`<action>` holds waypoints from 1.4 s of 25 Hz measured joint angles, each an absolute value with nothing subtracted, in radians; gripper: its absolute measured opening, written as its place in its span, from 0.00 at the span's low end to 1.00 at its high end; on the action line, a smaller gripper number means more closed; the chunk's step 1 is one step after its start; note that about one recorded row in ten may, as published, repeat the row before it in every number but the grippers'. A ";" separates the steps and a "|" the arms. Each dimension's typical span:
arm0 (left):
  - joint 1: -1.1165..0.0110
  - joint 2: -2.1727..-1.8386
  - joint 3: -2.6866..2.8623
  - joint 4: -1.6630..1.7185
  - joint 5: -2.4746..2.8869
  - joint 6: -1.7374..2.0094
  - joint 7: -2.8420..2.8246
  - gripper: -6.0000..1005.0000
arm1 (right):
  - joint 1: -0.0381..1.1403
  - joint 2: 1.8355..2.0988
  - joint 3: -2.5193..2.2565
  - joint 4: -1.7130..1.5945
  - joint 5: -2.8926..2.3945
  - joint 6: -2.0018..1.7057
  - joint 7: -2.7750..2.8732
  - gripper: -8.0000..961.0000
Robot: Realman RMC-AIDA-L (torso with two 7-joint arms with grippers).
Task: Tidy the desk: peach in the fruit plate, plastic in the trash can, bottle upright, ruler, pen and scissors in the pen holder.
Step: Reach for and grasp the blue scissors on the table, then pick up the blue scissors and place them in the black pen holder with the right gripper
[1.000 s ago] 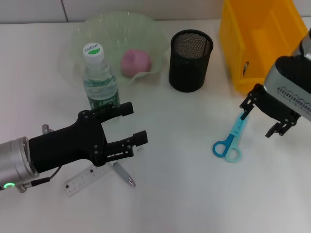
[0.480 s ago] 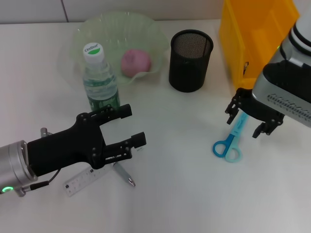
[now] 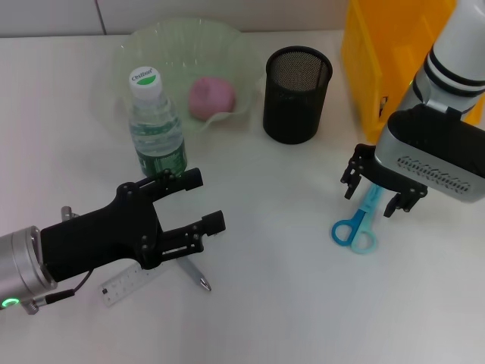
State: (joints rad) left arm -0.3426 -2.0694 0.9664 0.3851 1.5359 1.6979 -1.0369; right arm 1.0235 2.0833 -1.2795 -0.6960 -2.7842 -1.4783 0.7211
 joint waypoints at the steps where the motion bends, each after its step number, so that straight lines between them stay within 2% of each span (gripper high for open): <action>1: -0.342 -2.069 0.966 0.381 1.536 1.695 -1.037 0.80 | 1.028 2.084 -1.285 -0.685 -2.784 -1.470 0.721 0.58; 9: -0.342 -2.068 0.966 0.380 1.535 1.690 -1.037 0.80 | 1.042 2.085 -1.289 -0.656 -2.784 -1.452 0.718 0.52; 14: -0.342 -2.068 0.966 0.379 1.535 1.690 -1.037 0.80 | 1.050 2.086 -1.289 -0.636 -2.786 -1.440 0.718 0.43; 31: -0.341 -2.066 0.965 0.379 1.536 1.687 -1.037 0.80 | 1.052 2.088 -1.313 -0.597 -2.781 -1.391 0.706 0.40; 35: -0.341 -2.067 0.965 0.379 1.535 1.687 -1.037 0.80 | 1.052 2.088 -1.313 -0.598 -2.781 -1.389 0.706 0.35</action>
